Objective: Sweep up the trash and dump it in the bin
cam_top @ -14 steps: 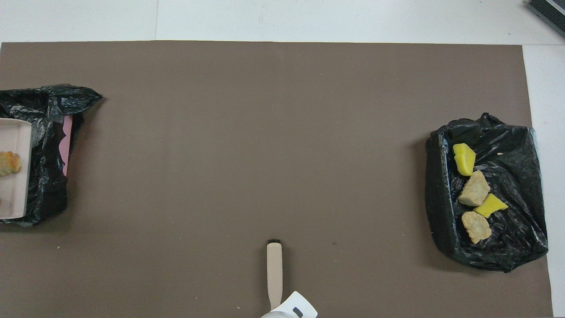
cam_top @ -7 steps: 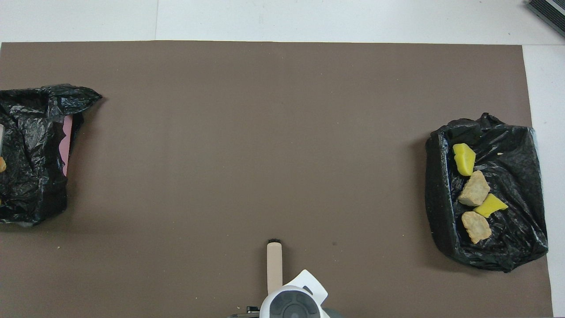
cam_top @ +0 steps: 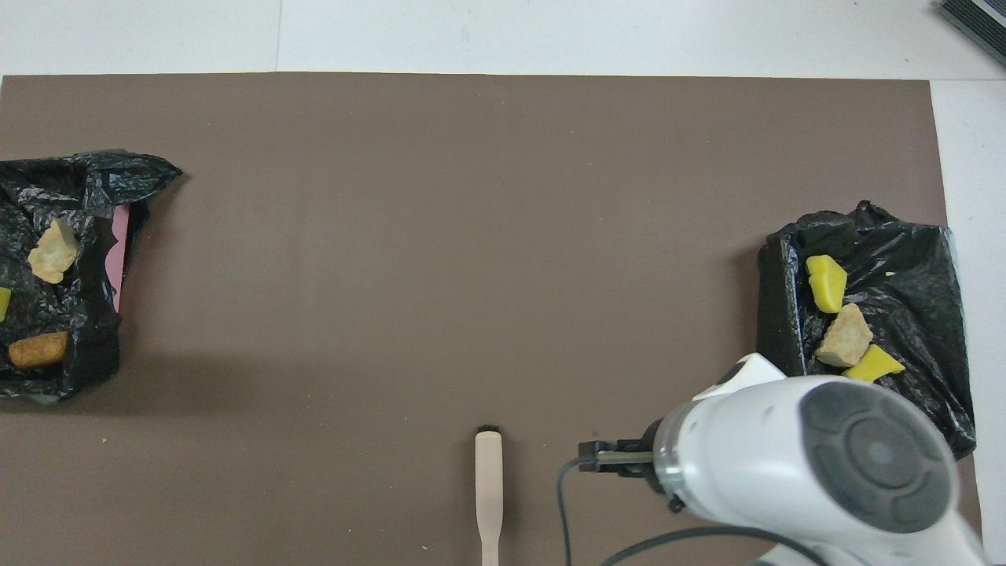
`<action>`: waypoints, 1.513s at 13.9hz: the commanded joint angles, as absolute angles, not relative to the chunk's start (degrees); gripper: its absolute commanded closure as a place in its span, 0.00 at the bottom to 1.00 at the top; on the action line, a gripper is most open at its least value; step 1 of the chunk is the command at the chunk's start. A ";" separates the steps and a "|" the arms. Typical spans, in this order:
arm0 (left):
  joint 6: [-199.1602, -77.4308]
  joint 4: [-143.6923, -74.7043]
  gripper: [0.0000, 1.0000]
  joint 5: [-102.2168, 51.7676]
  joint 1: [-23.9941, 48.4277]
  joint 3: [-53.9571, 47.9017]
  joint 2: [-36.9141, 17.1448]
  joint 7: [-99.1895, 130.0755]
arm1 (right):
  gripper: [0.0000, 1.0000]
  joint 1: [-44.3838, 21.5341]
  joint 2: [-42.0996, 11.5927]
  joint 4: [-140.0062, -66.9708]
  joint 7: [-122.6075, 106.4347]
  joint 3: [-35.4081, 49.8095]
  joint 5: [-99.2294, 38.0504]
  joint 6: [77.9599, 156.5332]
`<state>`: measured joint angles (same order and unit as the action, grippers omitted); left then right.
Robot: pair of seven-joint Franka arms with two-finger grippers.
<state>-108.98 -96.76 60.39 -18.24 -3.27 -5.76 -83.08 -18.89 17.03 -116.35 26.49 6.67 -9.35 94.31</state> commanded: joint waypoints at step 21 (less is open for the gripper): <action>-87.45 -101.16 1.00 13.92 7.99 -3.52 1.76 -22.22 | 0.00 -1.85 2.55 -87.28 16.87 5.27 0.35 81.47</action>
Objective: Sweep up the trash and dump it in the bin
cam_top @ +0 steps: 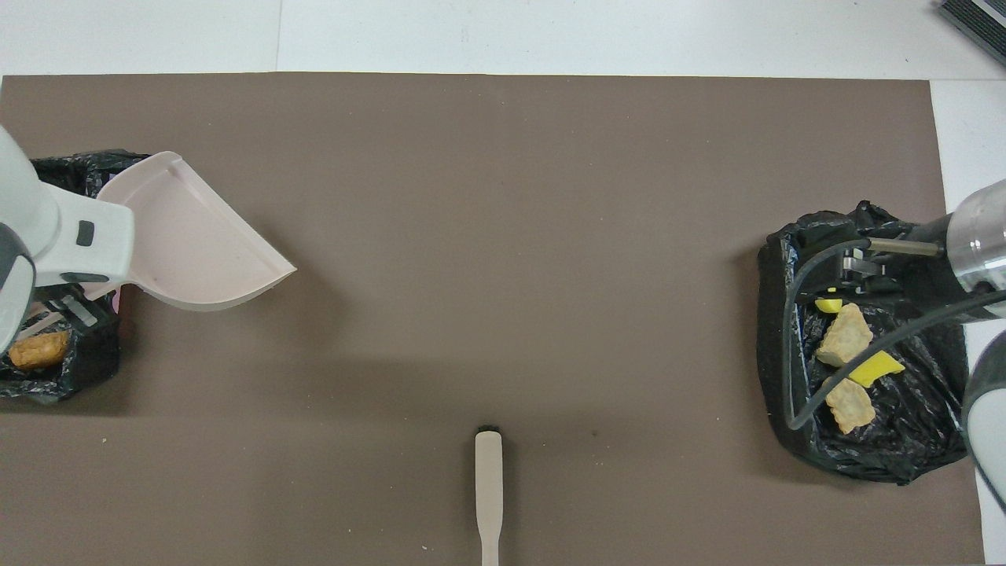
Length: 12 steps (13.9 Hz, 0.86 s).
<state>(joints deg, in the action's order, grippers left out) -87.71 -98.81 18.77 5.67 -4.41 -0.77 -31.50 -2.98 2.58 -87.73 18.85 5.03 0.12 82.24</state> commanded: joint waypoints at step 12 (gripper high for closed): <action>-105.96 -103.79 1.00 -1.93 26.17 -3.78 -1.22 16.94 | 0.00 -1.32 2.90 -87.89 16.96 5.10 0.35 82.62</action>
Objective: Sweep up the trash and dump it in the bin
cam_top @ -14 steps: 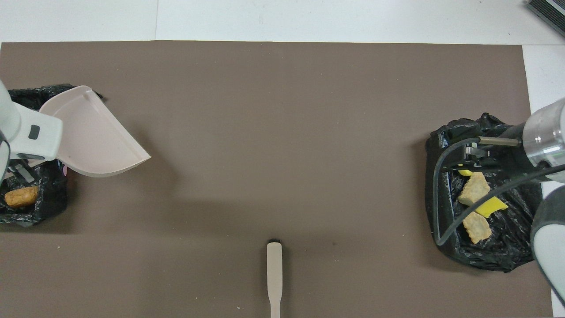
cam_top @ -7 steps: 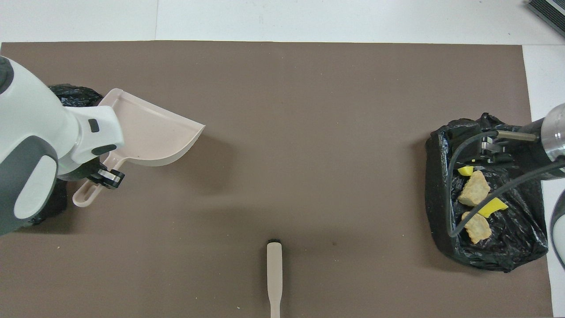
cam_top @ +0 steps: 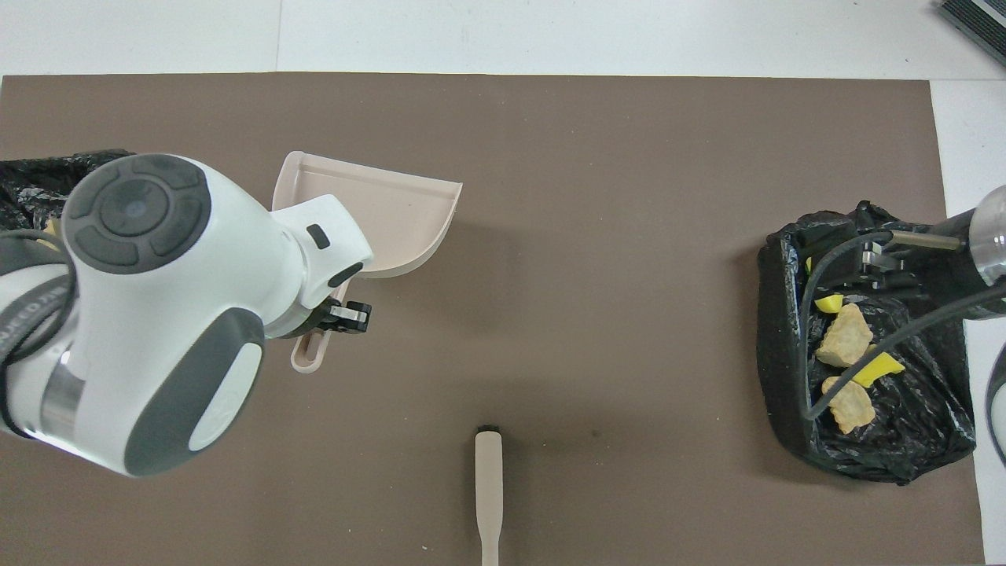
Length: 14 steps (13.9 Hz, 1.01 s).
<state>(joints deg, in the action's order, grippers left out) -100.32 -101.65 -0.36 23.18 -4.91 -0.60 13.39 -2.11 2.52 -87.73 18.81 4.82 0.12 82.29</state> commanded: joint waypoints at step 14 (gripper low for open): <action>-124.90 -107.93 0.00 0.26 38.58 -3.60 -14.24 33.93 | 0.00 -1.14 2.90 -87.80 16.88 5.01 0.35 82.44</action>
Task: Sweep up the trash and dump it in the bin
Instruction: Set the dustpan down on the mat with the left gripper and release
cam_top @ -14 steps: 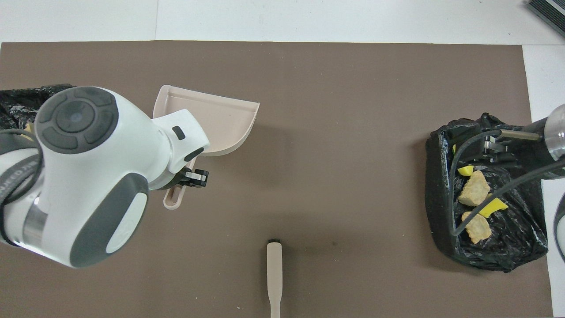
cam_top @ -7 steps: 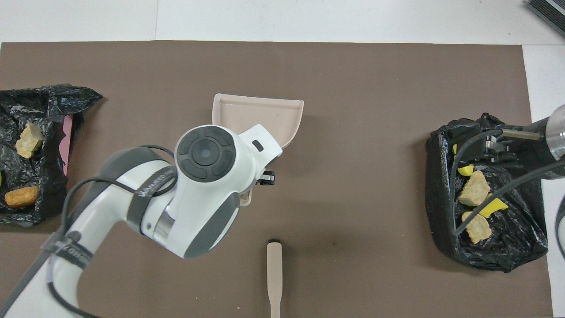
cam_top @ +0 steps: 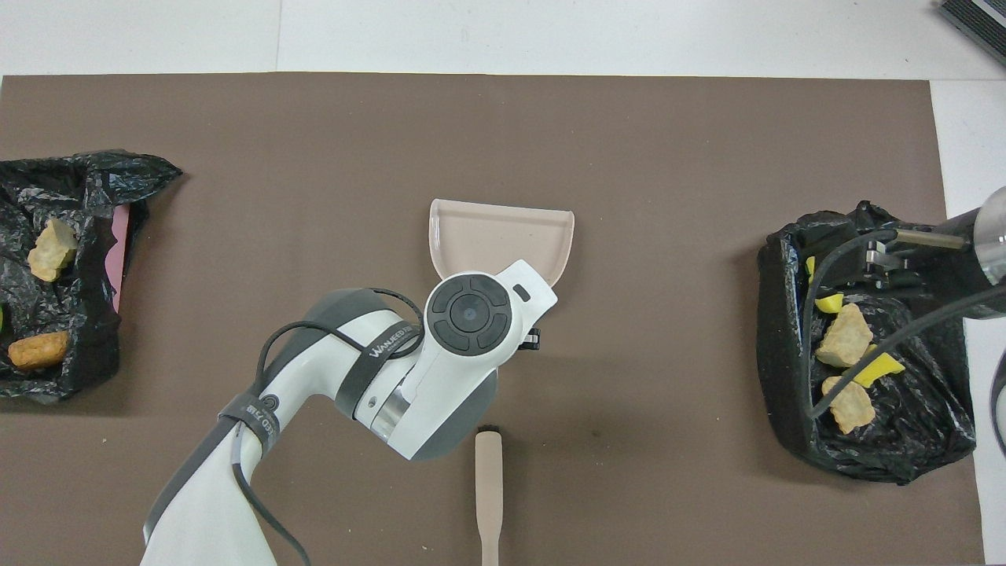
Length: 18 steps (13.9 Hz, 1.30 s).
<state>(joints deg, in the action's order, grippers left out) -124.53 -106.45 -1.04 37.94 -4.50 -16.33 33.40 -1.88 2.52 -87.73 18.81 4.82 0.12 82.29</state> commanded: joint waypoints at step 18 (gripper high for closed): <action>-103.82 -89.74 0.00 -2.55 12.76 -0.70 -9.58 13.65 | 0.00 -1.05 2.90 -87.80 16.96 4.92 0.62 82.62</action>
<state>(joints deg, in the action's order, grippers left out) -107.61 -91.44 -1.49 15.61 0.09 -9.39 17.85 -1.84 2.52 -87.73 18.81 4.75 0.12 82.29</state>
